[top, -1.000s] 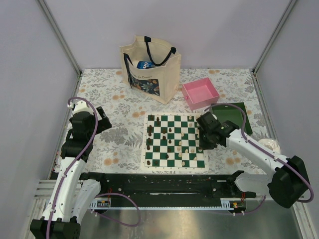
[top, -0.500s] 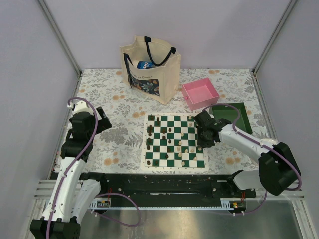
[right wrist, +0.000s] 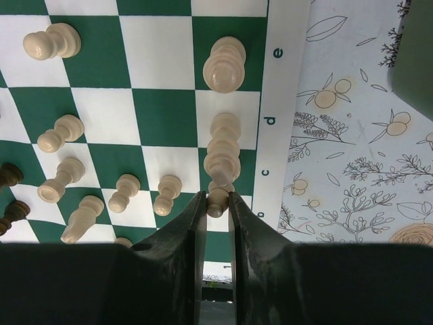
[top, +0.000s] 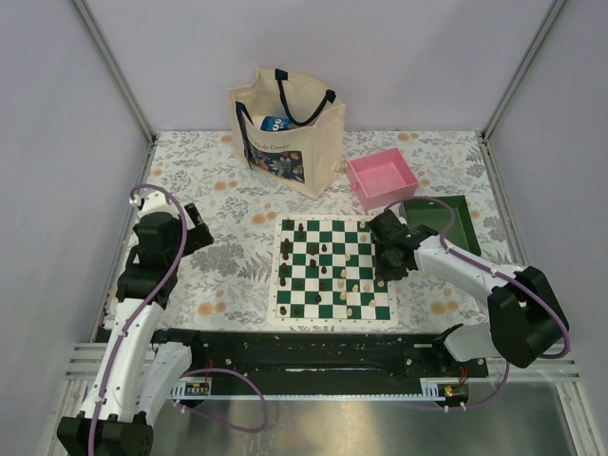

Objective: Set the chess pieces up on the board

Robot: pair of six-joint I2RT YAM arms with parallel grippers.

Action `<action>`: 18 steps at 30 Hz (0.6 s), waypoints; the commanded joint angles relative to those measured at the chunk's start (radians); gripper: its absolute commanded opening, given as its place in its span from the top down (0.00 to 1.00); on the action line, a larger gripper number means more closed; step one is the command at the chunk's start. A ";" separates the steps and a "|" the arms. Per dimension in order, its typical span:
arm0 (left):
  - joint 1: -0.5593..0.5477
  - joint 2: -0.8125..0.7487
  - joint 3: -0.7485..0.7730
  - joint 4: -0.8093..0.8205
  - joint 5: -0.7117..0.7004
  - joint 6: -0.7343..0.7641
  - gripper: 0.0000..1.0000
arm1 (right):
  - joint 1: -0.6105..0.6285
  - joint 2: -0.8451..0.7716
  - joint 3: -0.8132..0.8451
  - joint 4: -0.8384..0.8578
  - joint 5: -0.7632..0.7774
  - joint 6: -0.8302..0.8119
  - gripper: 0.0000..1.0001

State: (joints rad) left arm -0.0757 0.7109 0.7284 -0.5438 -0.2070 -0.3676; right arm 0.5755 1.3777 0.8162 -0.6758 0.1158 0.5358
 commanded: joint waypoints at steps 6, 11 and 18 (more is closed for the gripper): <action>0.007 0.001 0.019 0.039 0.021 -0.008 0.01 | -0.003 -0.019 -0.005 0.002 -0.004 0.004 0.79; 0.007 0.001 0.019 0.039 0.020 -0.010 0.01 | -0.003 -0.048 -0.005 -0.007 -0.014 0.010 0.79; 0.007 0.002 0.019 0.041 0.023 -0.010 0.01 | -0.003 -0.068 0.006 -0.021 -0.011 0.013 0.80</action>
State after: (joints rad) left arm -0.0750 0.7109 0.7284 -0.5438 -0.2047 -0.3679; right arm 0.5751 1.3483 0.8120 -0.6861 0.1101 0.5377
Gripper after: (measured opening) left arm 0.988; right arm 0.240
